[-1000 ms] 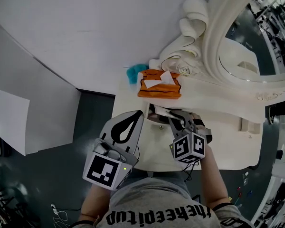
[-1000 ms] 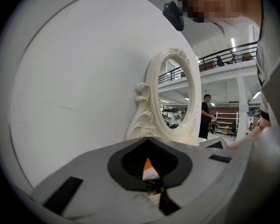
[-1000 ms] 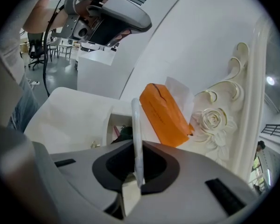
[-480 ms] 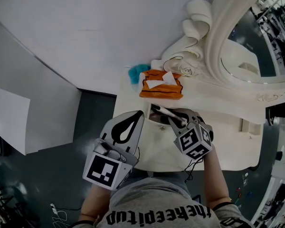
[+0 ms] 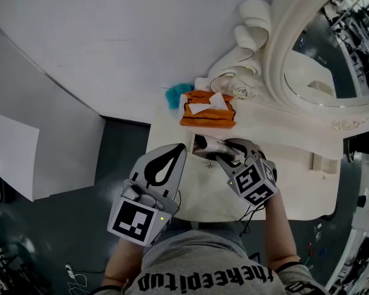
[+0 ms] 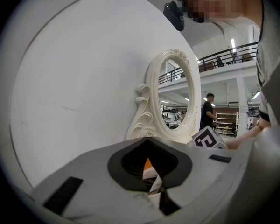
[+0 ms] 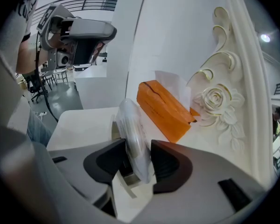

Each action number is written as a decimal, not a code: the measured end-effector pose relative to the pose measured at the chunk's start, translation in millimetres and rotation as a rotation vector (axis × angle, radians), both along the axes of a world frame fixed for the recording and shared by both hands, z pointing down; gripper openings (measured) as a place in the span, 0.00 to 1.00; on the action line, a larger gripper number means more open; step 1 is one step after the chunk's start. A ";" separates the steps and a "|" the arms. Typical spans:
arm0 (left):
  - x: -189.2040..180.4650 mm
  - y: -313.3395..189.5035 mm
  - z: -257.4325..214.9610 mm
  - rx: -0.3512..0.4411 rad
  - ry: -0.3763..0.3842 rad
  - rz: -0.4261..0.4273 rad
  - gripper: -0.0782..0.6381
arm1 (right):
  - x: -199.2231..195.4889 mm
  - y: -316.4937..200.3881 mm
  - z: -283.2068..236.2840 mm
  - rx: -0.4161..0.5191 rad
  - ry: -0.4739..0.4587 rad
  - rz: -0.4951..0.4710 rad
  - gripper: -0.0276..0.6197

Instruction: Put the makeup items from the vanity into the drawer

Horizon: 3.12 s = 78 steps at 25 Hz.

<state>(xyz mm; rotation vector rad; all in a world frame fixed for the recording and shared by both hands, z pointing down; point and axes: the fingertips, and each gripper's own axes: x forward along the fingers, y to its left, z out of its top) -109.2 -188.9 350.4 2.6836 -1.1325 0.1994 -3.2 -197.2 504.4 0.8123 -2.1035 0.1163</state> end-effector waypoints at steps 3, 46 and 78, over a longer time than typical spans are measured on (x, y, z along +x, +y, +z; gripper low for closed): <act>0.5 1.2 -1.1 0.000 0.001 0.002 0.15 | -1.3 3.2 -1.1 -0.009 -0.009 -0.007 0.38; 69.2 32.0 -22.5 0.057 0.020 0.157 0.15 | 24.0 44.5 -107.4 0.213 -0.435 0.211 0.06; 204.0 93.0 -44.7 0.109 0.038 0.477 0.15 | 122.2 114.7 -206.1 0.471 -0.654 0.423 0.06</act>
